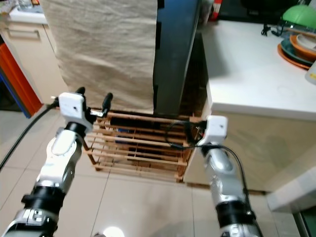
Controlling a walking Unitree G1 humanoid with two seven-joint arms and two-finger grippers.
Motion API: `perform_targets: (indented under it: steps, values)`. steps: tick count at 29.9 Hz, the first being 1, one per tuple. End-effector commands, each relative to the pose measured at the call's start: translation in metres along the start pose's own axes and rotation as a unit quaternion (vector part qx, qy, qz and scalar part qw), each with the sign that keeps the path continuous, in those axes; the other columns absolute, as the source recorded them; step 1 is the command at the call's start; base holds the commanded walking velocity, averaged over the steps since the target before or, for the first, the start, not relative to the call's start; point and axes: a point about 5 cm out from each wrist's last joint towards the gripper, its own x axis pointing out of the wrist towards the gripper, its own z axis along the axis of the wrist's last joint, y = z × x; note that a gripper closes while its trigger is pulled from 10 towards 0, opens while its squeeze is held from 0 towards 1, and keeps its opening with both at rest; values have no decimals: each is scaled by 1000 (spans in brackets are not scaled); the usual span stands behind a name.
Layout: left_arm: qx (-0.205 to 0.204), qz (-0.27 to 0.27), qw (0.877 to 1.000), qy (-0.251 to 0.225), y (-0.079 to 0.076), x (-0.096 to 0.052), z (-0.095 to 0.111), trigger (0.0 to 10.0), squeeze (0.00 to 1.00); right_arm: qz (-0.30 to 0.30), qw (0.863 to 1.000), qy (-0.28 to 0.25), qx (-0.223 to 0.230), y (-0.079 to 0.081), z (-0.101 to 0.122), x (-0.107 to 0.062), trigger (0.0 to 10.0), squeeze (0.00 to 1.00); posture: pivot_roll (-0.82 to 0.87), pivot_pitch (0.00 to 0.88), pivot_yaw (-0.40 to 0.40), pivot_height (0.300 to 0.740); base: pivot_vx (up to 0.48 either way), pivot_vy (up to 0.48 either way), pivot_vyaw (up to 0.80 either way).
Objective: Restocking fridge
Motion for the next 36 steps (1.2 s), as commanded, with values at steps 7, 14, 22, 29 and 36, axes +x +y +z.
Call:
perform_targets:
  steps: [7, 14, 22, 29, 36]
  values:
    - [-24, 16, 999, 40, 7, 0, -7, 10000, 0, -18, 1000, -16, -13, -5, -4, -2, 10000, 0, -190, 0, 47, 740, 0, 465, 0]
    - [-2, 26, 998, 53, 11, 5, -5, 10000, 0, -32, 999, -12, -20, -7, -9, -2, 10000, 0, -184, 0, 45, 740, 0, 464, -567]
    - [26, 39, 997, 59, 14, 6, -5, 10000, 0, -26, 999, -20, -33, -2, -12, -2, 10000, 0, -177, 0, 47, 740, 0, 119, -87]
    - [3, 36, 997, 61, 12, 8, -3, 10000, 0, -14, 999, -29, -38, 4, -12, -3, 10000, 0, -178, 0, 45, 740, 151, 378, -109]
    - [5, 43, 996, 74, 13, 11, -6, 10000, 0, -15, 999, -28, -41, 1, -15, -6, 10000, 0, -181, 0, 49, 740, 0, 480, -752]
